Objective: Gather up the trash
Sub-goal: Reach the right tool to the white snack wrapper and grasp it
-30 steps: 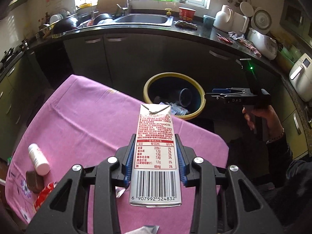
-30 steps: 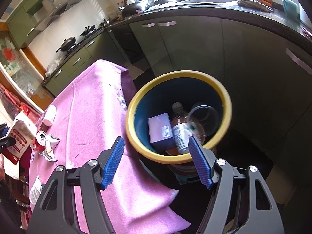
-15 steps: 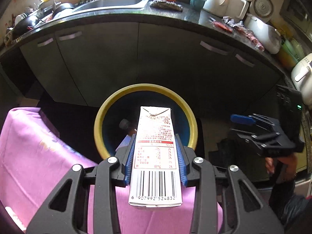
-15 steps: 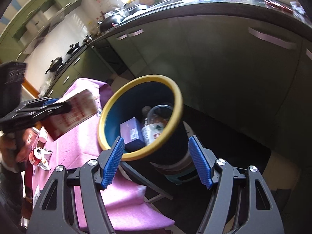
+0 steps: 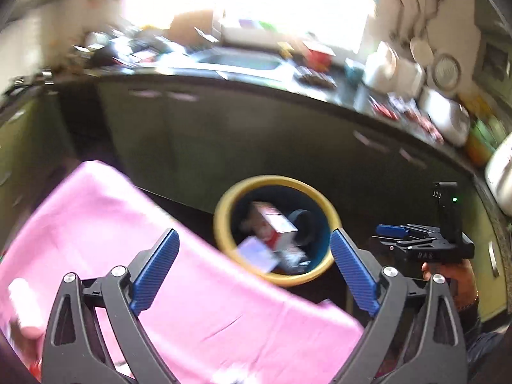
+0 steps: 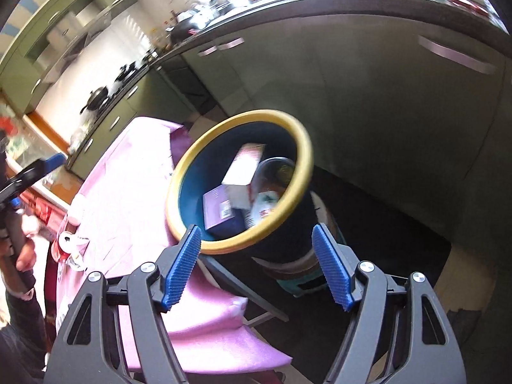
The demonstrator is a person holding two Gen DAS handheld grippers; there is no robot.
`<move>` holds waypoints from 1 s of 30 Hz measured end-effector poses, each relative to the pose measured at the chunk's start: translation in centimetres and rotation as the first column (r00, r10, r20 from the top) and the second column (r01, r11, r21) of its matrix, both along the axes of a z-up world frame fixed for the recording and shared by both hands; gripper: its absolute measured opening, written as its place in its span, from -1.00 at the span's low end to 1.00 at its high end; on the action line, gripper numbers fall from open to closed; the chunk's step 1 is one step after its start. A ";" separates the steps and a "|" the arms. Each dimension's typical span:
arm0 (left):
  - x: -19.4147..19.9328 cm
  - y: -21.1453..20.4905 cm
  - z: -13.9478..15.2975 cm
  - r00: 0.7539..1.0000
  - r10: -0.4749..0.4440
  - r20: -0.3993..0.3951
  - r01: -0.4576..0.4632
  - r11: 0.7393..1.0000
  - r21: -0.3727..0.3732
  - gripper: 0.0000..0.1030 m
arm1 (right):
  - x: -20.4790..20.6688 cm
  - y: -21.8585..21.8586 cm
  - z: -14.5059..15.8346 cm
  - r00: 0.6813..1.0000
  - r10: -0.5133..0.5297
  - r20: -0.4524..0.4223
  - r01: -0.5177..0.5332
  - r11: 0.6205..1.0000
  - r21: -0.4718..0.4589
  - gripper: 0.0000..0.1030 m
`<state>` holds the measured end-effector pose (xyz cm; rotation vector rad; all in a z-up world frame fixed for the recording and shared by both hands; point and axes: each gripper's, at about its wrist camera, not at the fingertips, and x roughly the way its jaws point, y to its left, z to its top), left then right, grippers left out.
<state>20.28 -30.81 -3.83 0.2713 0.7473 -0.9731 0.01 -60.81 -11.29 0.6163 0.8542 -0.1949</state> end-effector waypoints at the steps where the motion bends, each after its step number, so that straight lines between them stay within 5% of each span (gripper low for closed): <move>1: 0.0 2.5 0.4 0.999 0.044 0.018 -0.044 0.999 -0.015 0.79 | 0.6 0.8 0.2 1.000 0.023 -0.004 -0.023 1.000 -0.008 0.41; 8: 0.5 17.7 1.0 0.941 0.325 0.094 -0.318 0.944 -0.088 0.87 | 5.7 9.3 2.1 0.976 0.216 -0.020 -0.217 0.974 -0.069 0.41; 12: 1.6 23.9 -0.2 0.890 0.444 0.100 -0.431 0.893 -0.129 0.87 | 9.4 16.0 2.8 0.921 0.388 -0.036 -0.389 0.915 -0.107 0.41; 15: 2.7 27.2 -1.3 0.881 0.468 0.060 -0.455 0.876 -0.161 0.87 | 12.0 22.2 3.2 0.834 0.549 -0.046 -0.549 0.822 -0.149 0.45; 19: 3.4 29.5 -2.6 0.882 0.471 0.020 -0.458 0.867 -0.197 0.87 | 14.5 29.4 3.7 0.684 0.726 -0.070 -0.713 0.647 -0.270 0.68; 22: 3.6 30.2 -3.3 0.865 0.501 0.013 -0.488 0.848 -0.208 0.87 | 16.2 33.1 3.4 0.621 0.776 -0.104 -0.764 0.571 -0.301 0.70; 24: 3.8 31.0 -3.5 0.853 0.522 0.005 -0.509 0.834 -0.211 0.87 | 17.0 34.6 3.1 0.606 0.788 -0.106 -0.780 0.562 -0.277 0.70; 30: 4.0 32.5 -3.4 0.827 0.562 -0.018 -0.549 0.801 -0.239 0.87 | 19.1 36.1 0.8 0.663 0.741 -0.108 -0.749 0.656 -0.096 0.70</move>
